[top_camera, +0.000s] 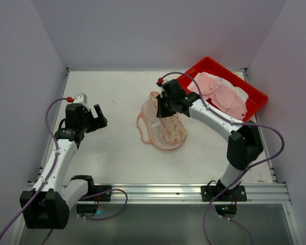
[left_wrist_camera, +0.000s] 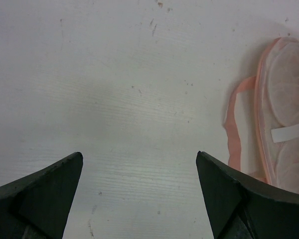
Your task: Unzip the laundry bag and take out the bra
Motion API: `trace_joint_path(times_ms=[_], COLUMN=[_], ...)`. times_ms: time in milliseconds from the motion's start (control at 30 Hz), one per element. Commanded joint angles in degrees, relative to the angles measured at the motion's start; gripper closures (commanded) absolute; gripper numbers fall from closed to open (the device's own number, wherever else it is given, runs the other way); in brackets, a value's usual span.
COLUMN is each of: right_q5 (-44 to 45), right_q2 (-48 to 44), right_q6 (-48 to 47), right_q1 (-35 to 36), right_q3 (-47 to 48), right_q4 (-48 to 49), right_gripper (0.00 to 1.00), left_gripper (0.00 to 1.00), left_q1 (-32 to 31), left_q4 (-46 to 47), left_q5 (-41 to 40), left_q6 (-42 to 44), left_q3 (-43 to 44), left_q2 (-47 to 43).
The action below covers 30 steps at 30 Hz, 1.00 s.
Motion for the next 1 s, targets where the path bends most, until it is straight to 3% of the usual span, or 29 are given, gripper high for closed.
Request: trace_joint_path(times_ms=[0, 200, 267, 333, 367, 433, 500, 600, 767, 900, 967], right_q5=[-6.6, -11.9, -13.8, -17.3, -18.4, -19.4, -18.7, -13.9, -1.7, 13.8, 14.5], right_q2=[5.2, 12.4, 12.7, 12.1, 11.7, 8.9, 5.9, -1.9, -15.4, -31.6, -37.9], right_q6=[0.2, -0.6, -0.3, -0.6, -0.6, -1.2, -1.8, -3.0, -1.8, -1.0, -0.8], right_q1=[0.8, 2.0, 2.8, 3.0, 3.0, 3.0, 3.0, 2.9, 0.1, -4.2, -7.3], right_q3=[1.5, 0.0, -1.6, -3.1, -3.5, -3.4, -3.3, -3.3, -6.4, -10.9, -13.0], right_q4=[4.3, 7.6, 8.8, 10.3, 10.5, 9.5, 8.0, 6.4, 4.2, 2.2, 1.1], right_gripper=[1.00, 1.00, 0.91, 0.75, 0.61, 0.51, 0.27, 0.04, 0.01, 0.01, 0.01], left_gripper=[0.01, 0.01, 0.01, 0.01, 0.01, 0.01, 0.01, 0.01, 0.00, 0.00, 0.00], left_q1=[0.4, 0.4, 0.4, 0.4, 0.4, 0.4, 0.4, 0.4, 0.4, 0.4, 0.4], left_q4=[2.4, 2.4, 2.4, 2.4, 2.4, 2.5, 3.0, 2.4, -2.9, -6.4, -9.0], left_q5=[1.2, 1.2, 1.2, 1.2, 1.3, 1.7, 2.3, 3.1, 3.8, 1.7, 0.5], left_q6=[1.9, 1.9, 1.9, 1.9, 2.0, 1.9, 1.5, 0.2, -0.1, 0.8, 1.9], left_q3=[-0.6, -0.6, -0.5, -0.5, -0.5, -0.4, 0.1, 2.8, 9.7, 16.1, 18.3], left_q2=[-0.6, -0.6, -0.6, -0.7, -0.6, -0.8, -1.3, -2.6, -4.0, -7.2, -9.6])
